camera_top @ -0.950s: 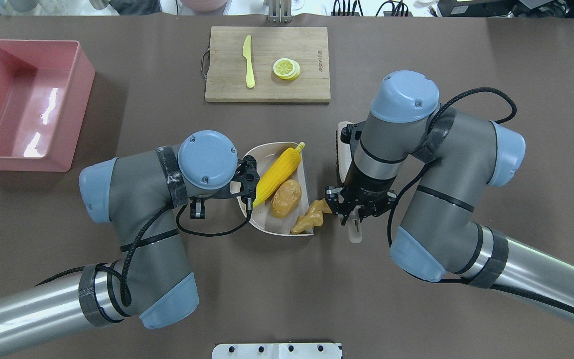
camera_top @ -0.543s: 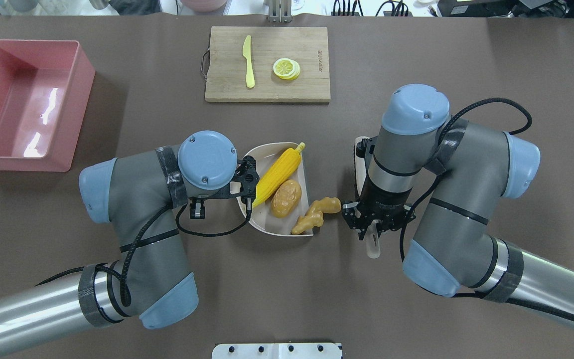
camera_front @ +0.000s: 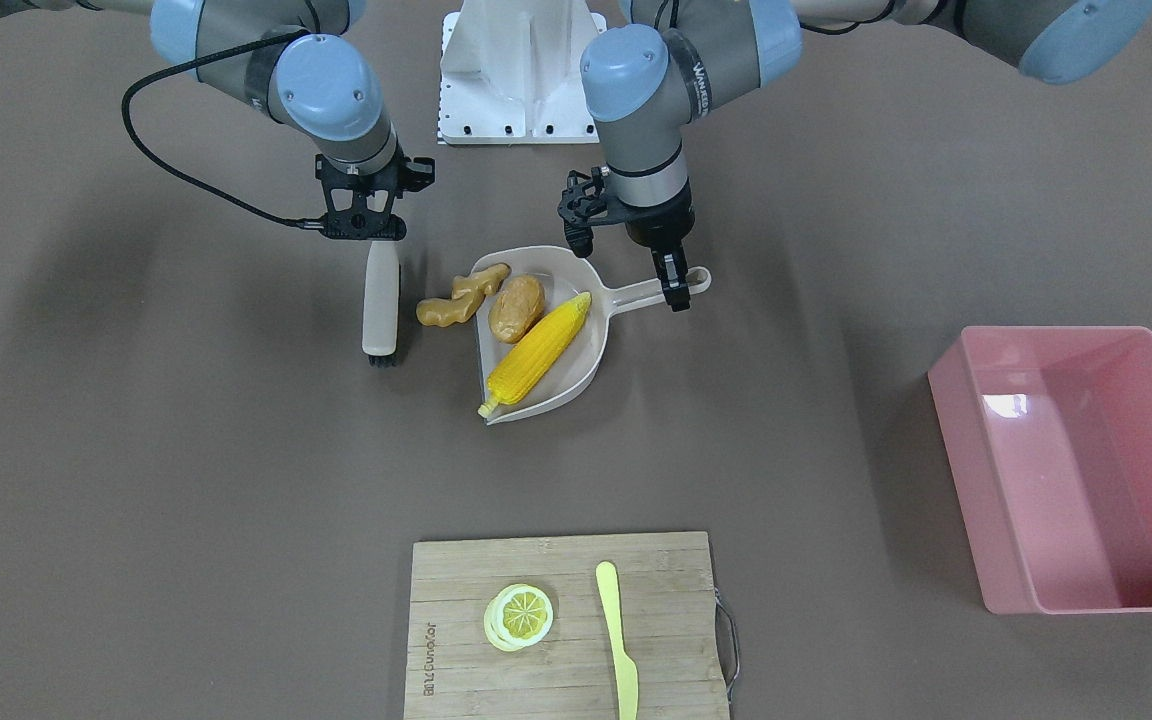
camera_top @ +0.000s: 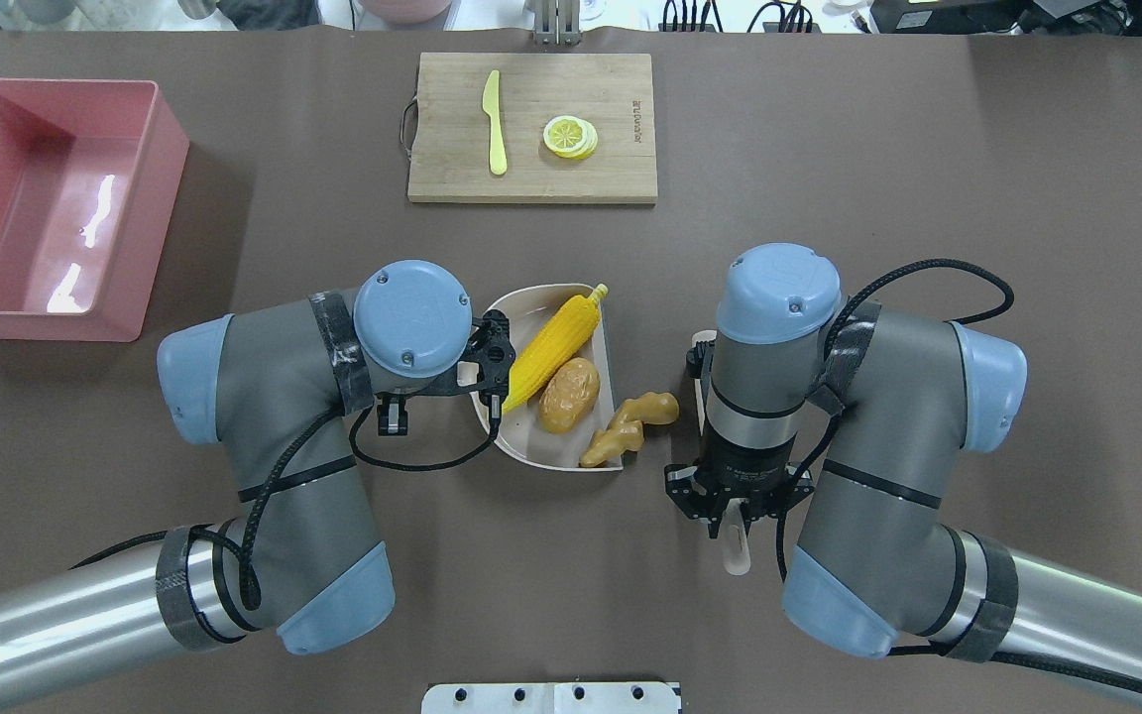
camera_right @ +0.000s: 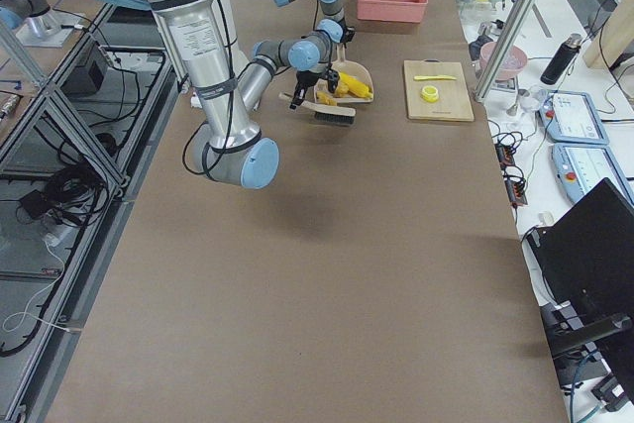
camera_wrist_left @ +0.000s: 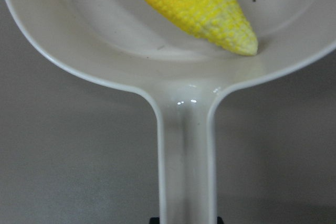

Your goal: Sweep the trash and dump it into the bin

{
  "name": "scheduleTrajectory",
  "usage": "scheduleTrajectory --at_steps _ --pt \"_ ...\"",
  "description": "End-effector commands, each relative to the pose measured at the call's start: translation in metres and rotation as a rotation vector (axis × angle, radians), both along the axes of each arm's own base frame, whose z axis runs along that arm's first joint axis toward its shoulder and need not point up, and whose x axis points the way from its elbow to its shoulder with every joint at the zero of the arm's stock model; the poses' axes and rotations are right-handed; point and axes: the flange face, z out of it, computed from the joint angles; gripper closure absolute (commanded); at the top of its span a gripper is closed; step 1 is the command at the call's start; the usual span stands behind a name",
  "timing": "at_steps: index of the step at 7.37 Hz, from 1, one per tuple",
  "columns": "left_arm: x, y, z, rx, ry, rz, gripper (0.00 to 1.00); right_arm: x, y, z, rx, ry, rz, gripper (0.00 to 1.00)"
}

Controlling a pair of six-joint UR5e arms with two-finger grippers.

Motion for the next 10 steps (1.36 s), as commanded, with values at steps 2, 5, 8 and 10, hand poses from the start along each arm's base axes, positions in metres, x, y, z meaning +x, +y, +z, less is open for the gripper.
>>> scheduleTrajectory --at_steps 2,5,8,10 --pt "0.0 0.0 0.001 -0.001 -0.002 0.0 1.0 -0.014 0.017 -0.007 0.001 -0.002 -0.029 1.0" --pt "0.002 0.0 -0.002 0.0 0.001 0.0 1.0 -0.022 0.017 -0.014 0.012 -0.012 -0.032 1.0" --pt "0.003 0.001 -0.002 -0.013 0.008 -0.023 1.0 -0.036 0.009 -0.034 0.02 -0.031 -0.03 1.0" --pt "0.008 0.006 -0.006 -0.022 0.019 -0.034 1.0 -0.045 0.003 -0.034 0.017 -0.023 -0.029 1.0"
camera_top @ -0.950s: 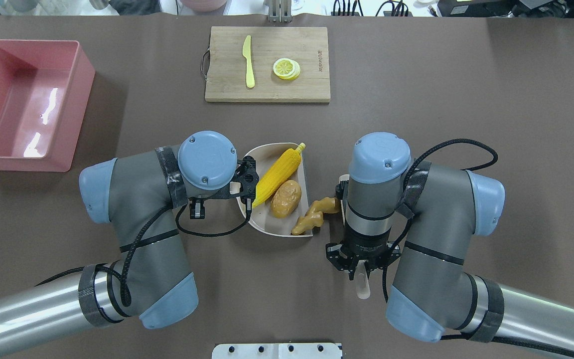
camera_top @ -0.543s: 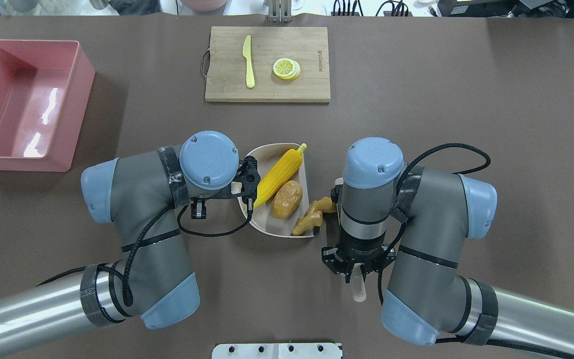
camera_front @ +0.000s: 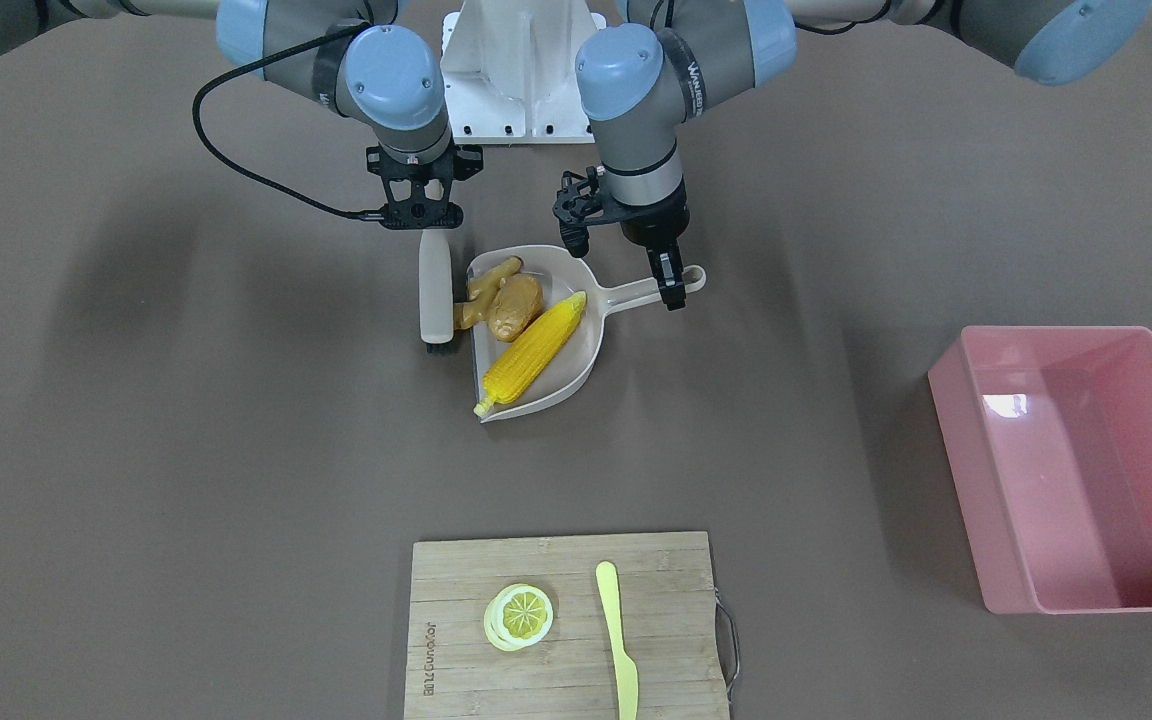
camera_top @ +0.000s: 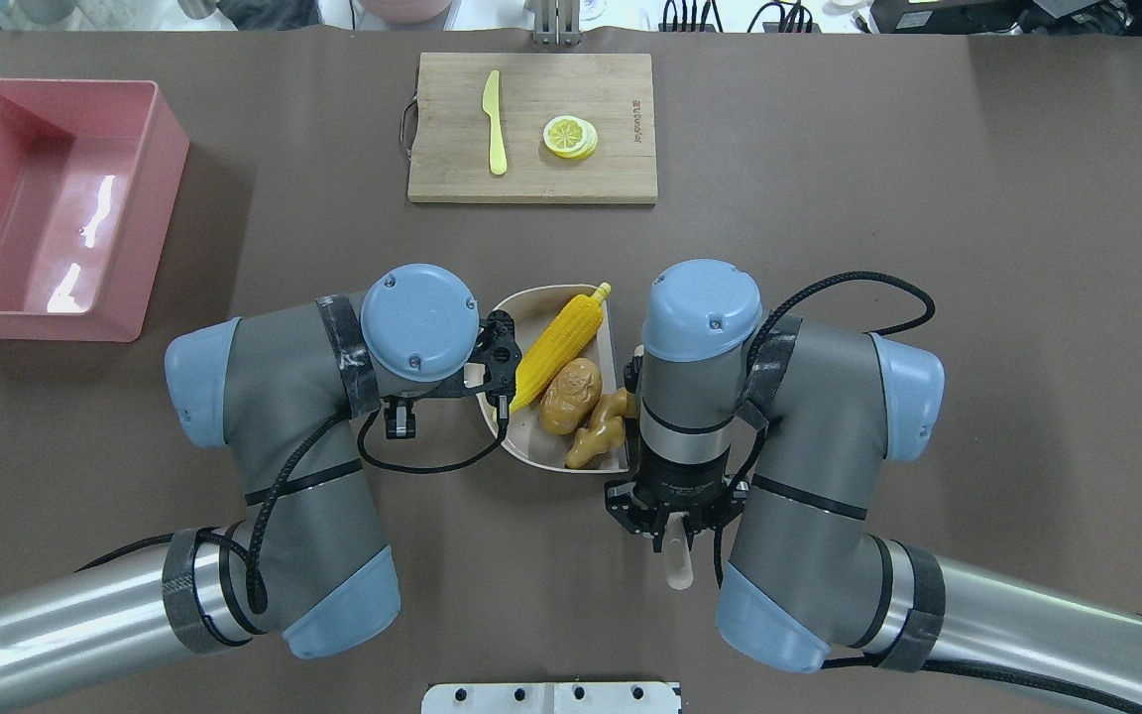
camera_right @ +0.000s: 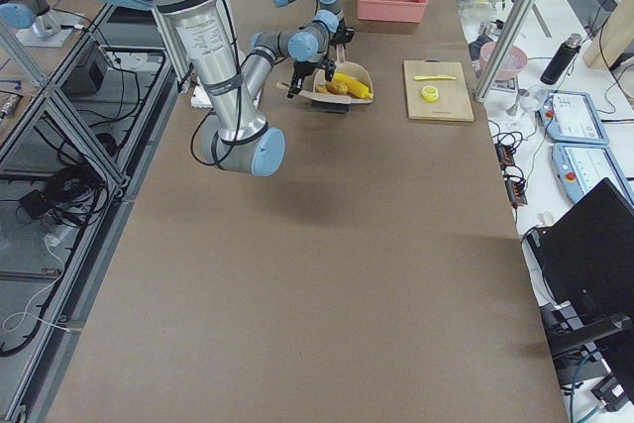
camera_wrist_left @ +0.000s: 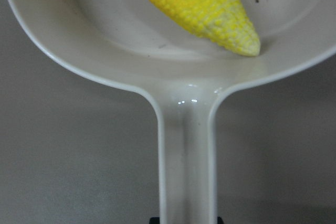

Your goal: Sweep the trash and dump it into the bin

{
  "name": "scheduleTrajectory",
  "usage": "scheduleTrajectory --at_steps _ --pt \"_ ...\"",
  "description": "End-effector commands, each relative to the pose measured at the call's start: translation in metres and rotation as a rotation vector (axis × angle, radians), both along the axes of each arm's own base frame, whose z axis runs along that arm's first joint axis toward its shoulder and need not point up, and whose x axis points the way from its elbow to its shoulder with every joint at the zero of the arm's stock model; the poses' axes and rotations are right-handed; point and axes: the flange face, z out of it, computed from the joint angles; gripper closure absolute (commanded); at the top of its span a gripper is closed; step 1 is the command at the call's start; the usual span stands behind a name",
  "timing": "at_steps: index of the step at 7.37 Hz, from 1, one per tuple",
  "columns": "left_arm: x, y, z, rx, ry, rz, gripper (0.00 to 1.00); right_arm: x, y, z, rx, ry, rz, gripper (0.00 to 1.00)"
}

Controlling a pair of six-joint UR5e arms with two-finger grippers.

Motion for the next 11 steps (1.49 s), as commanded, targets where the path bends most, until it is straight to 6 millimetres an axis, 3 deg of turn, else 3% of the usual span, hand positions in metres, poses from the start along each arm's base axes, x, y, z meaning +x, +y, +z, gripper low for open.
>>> scheduleTrajectory --at_steps 1,4,8,10,11 --pt "0.004 0.005 -0.006 -0.007 0.013 -0.01 1.0 -0.005 -0.007 -0.008 0.004 -0.006 0.007 1.0" --pt "0.012 0.014 -0.014 -0.02 0.035 -0.025 1.0 -0.001 -0.017 -0.022 0.007 -0.023 0.024 1.0" --pt "0.03 0.015 -0.001 -0.017 0.085 -0.032 1.0 0.002 -0.021 -0.019 0.006 -0.02 0.031 1.0" --pt "0.03 0.015 -0.001 -0.017 0.088 -0.033 1.0 0.015 -0.032 -0.027 0.002 -0.039 0.05 1.0" --pt "0.032 0.014 -0.001 -0.011 0.1 -0.031 1.0 0.031 -0.044 -0.034 -0.012 -0.064 0.067 1.0"
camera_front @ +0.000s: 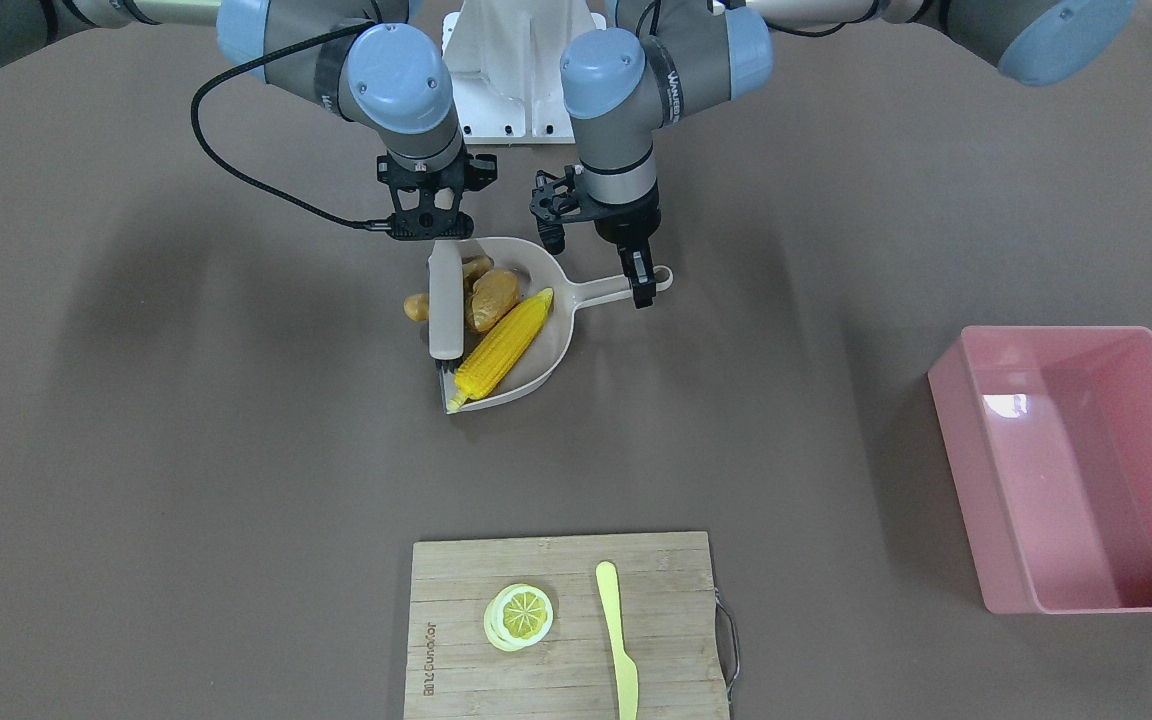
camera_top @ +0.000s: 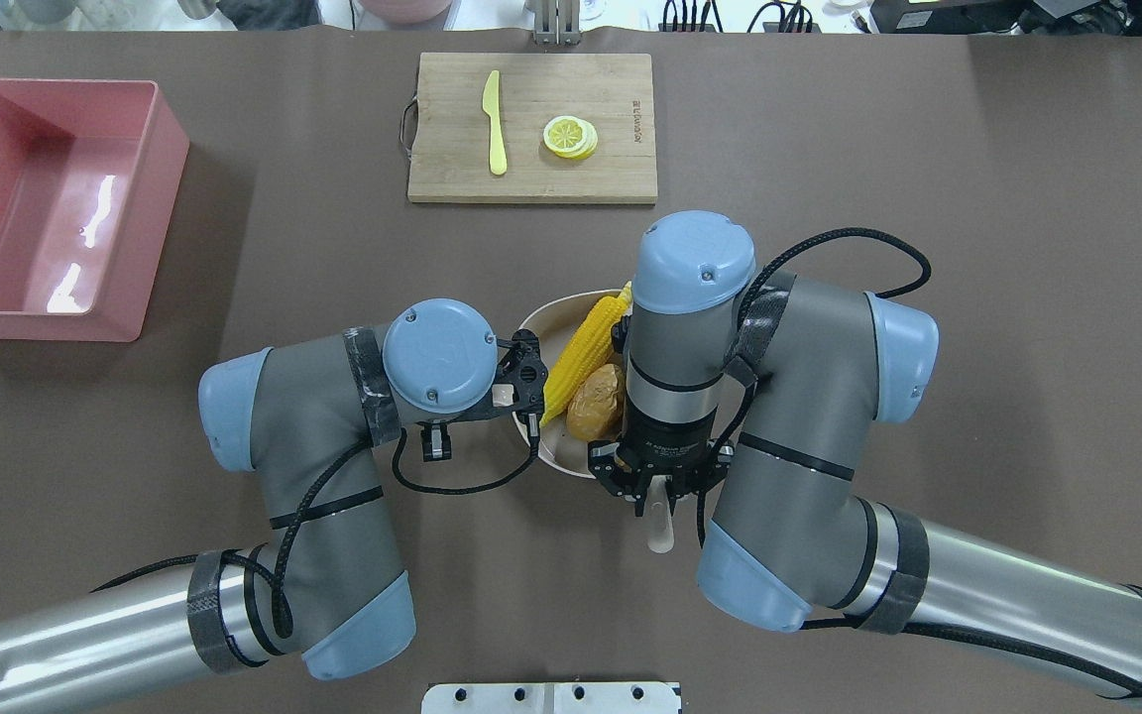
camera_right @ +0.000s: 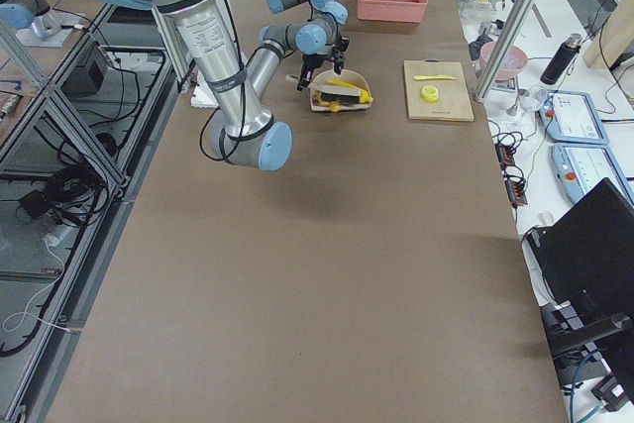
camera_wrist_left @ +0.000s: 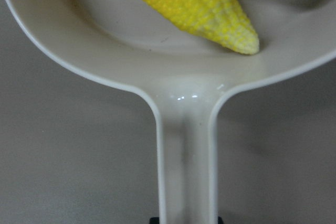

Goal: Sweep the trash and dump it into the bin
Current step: 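Lift the brush away from the dustpan with the right gripper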

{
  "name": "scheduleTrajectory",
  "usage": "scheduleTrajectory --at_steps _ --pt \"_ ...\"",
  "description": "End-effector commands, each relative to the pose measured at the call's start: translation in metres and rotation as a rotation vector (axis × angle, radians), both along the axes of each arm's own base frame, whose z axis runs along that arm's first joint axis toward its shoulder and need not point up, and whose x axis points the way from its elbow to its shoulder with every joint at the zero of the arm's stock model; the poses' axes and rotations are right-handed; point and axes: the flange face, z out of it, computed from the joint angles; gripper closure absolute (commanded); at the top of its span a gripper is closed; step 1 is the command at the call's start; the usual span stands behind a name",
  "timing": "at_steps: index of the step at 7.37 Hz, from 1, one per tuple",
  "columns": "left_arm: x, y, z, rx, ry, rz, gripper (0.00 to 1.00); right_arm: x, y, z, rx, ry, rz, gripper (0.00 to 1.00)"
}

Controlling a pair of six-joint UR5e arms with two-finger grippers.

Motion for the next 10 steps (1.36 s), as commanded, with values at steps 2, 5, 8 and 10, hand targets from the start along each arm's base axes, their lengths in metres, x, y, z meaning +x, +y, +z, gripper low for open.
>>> scheduleTrajectory --at_steps 2,5,8,10 --pt "0.01 -0.002 0.005 0.006 0.02 0.004 1.0 0.05 -0.034 -0.022 -0.036 -0.079 0.051 1.0" --pt "0.01 -0.001 0.006 0.006 0.02 0.005 1.0 0.086 -0.045 -0.028 -0.057 -0.131 0.067 1.0" --pt "0.01 0.0 0.005 0.011 0.011 0.005 1.0 0.108 -0.038 0.032 -0.041 -0.071 0.055 1.0" --pt "0.007 -0.001 0.005 0.015 0.005 0.007 1.0 0.117 -0.039 0.053 -0.023 -0.054 0.047 1.0"
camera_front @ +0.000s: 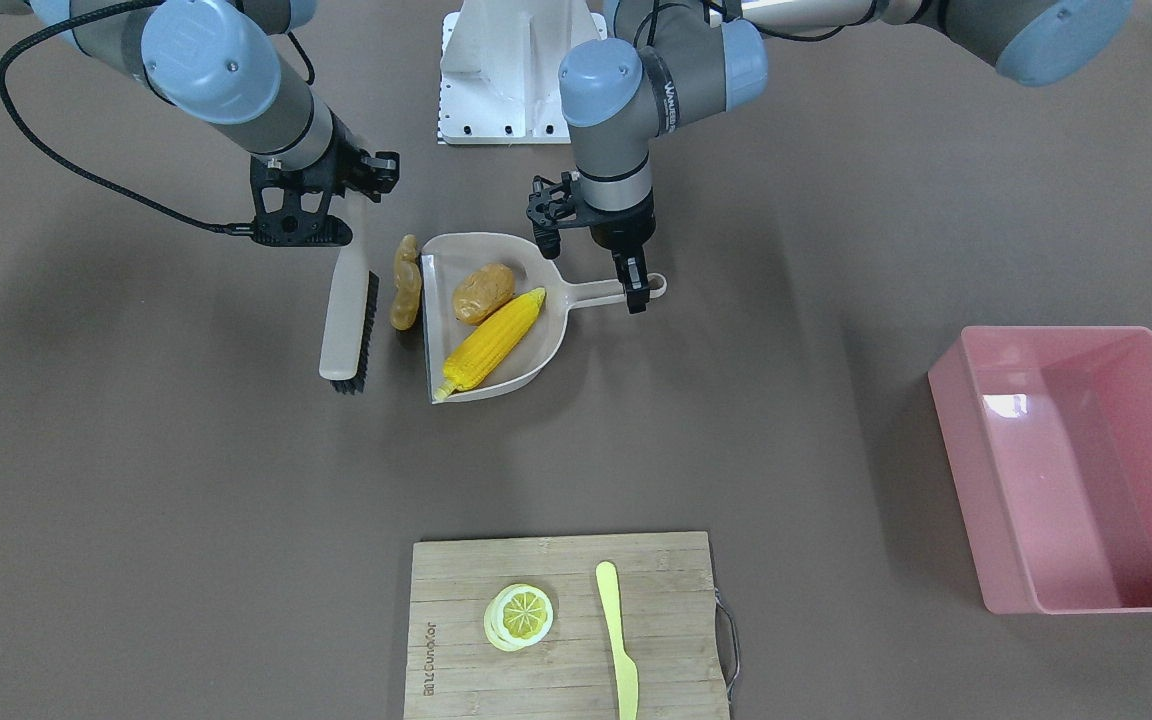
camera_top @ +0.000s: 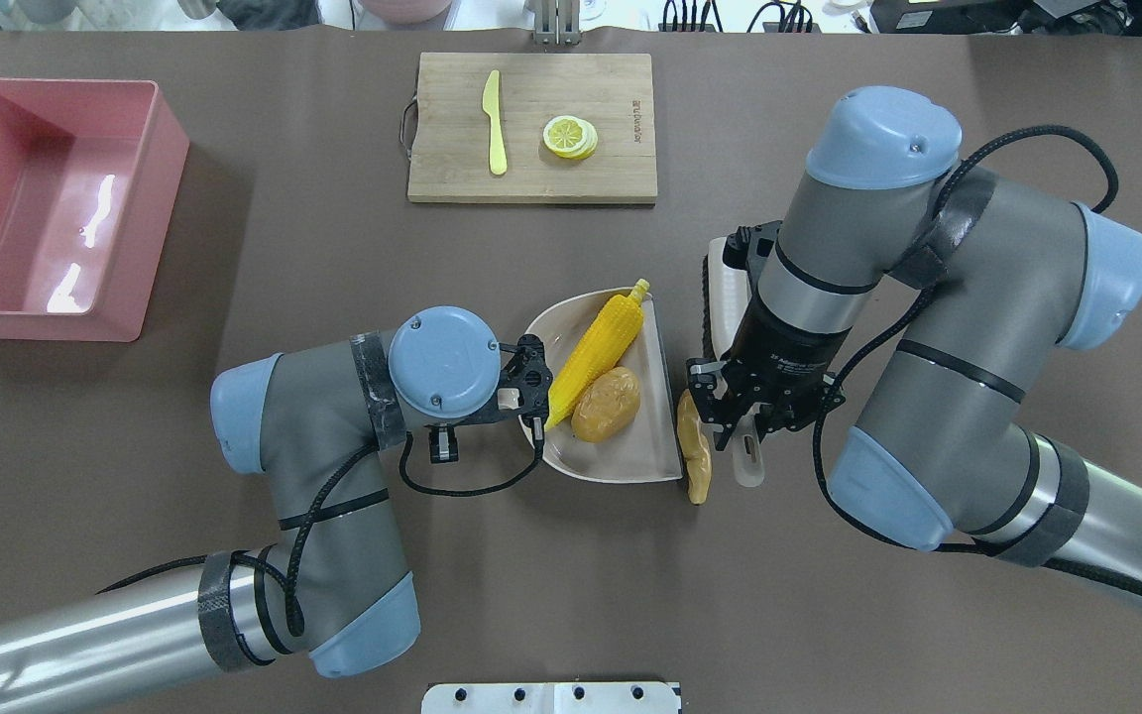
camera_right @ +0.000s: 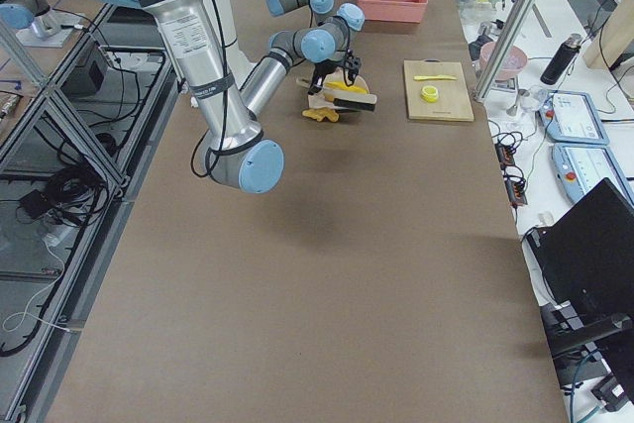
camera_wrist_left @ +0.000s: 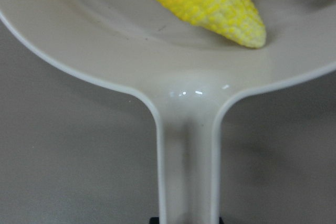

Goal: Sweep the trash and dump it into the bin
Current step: 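Lift the brush away from the dustpan with the right gripper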

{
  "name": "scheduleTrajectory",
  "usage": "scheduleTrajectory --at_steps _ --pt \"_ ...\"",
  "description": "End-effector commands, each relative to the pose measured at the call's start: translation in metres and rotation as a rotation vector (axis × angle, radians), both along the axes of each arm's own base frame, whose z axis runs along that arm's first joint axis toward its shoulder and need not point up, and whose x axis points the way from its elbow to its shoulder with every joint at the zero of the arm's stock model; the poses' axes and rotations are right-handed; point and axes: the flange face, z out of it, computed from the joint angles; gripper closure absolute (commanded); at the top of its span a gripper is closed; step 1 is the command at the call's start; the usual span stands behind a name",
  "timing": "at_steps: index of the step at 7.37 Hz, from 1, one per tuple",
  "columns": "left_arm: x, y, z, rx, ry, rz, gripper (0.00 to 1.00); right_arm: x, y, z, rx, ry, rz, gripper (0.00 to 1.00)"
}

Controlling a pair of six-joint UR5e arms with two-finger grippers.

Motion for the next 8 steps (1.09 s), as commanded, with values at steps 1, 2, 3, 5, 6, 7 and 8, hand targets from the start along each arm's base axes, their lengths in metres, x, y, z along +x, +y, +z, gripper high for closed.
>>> scheduleTrajectory --at_steps 1,2,3,5,6,7,8 --pt "-0.004 -0.002 -0.003 -0.006 -0.021 -0.004 1.0 0.009 -0.005 0.012 0.013 0.007 0.0 1.0" --pt "-0.014 0.002 -0.011 -0.015 -0.045 -0.002 1.0 0.01 -0.006 0.012 0.014 0.008 0.004 1.0" --pt "-0.027 0.009 -0.024 -0.017 -0.05 -0.001 1.0 0.011 -0.007 0.012 0.013 0.009 0.006 1.0" --pt "-0.034 0.012 -0.049 -0.027 -0.075 -0.002 1.0 0.007 -0.003 0.014 0.009 0.012 -0.001 1.0" --pt "-0.034 0.013 -0.054 -0.03 -0.086 -0.001 1.0 0.007 0.0 0.021 0.009 0.026 -0.003 1.0" --pt "-0.035 0.011 -0.057 -0.014 -0.098 -0.014 1.0 0.005 0.003 0.026 0.01 0.035 -0.006 1.0" --pt "-0.038 0.01 -0.058 -0.006 -0.118 -0.02 1.0 0.005 0.005 0.024 0.011 0.033 -0.008 1.0"
